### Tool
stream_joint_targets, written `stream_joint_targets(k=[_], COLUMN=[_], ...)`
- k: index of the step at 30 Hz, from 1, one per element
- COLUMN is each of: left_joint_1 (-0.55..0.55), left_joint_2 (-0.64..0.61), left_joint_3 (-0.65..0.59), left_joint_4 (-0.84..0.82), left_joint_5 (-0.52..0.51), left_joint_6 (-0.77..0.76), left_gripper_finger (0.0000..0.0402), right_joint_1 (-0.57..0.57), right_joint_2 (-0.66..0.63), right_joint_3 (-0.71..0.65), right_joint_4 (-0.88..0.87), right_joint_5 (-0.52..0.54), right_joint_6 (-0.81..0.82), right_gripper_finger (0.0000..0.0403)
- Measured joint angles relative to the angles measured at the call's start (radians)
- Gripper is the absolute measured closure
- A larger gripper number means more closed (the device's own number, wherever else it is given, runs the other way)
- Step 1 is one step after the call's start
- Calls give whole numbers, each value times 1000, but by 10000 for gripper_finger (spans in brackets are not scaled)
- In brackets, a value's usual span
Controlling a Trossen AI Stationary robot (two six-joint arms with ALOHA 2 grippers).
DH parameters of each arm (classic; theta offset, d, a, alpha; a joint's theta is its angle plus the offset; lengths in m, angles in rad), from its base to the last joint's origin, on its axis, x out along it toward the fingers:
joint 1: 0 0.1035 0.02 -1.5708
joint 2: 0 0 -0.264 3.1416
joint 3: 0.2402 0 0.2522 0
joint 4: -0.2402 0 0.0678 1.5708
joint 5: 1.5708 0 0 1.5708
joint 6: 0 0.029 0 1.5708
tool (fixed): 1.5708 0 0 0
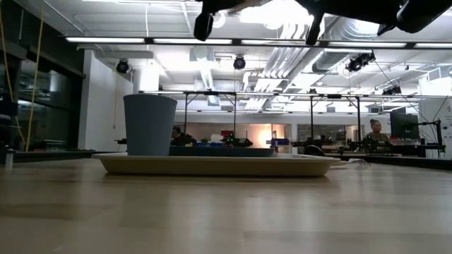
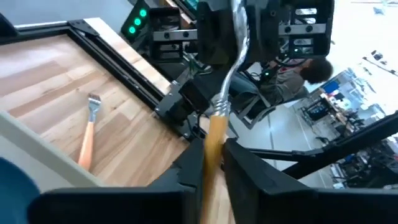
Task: Pick and place plate/cup/fork/spoon on tray
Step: Put the brown spoon on the white tray to the top of the blue plate
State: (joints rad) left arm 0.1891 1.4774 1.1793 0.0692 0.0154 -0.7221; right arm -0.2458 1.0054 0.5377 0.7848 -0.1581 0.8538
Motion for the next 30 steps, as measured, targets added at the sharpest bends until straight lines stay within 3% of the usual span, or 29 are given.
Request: stream_joint_targets(k=[4, 8, 12, 15, 21, 30], left_joint_1=[50, 116, 167, 178, 162, 135], left_joint_2=[-59, -160, -278, -346, -442, -519], left_joint_3=[0, 0, 0, 0, 0, 0], left_joint_4=[-22, -96, -142, -142, -114, -65], left_joint_5=[28, 38, 41, 40, 41, 41], left_joint_6=[29, 79, 125, 162, 211, 223], left_gripper_finger=[306, 263, 237, 232, 233, 233], right_joint_1=[0, 0, 0, -1, -1, -39], right_joint_2=[-9, -8, 45, 116, 315, 767], right_joint_3=[68, 264, 505, 650, 840, 1226], right_joint_4=[-144, -551, -972, -1174, -1321, -1548], right_joint_5=[-17, -23, 84, 174, 313, 521], right_joint_6=[-56, -208, -368, -454, -524, -619], right_gripper_finger=[399, 401, 402, 402, 402, 402])
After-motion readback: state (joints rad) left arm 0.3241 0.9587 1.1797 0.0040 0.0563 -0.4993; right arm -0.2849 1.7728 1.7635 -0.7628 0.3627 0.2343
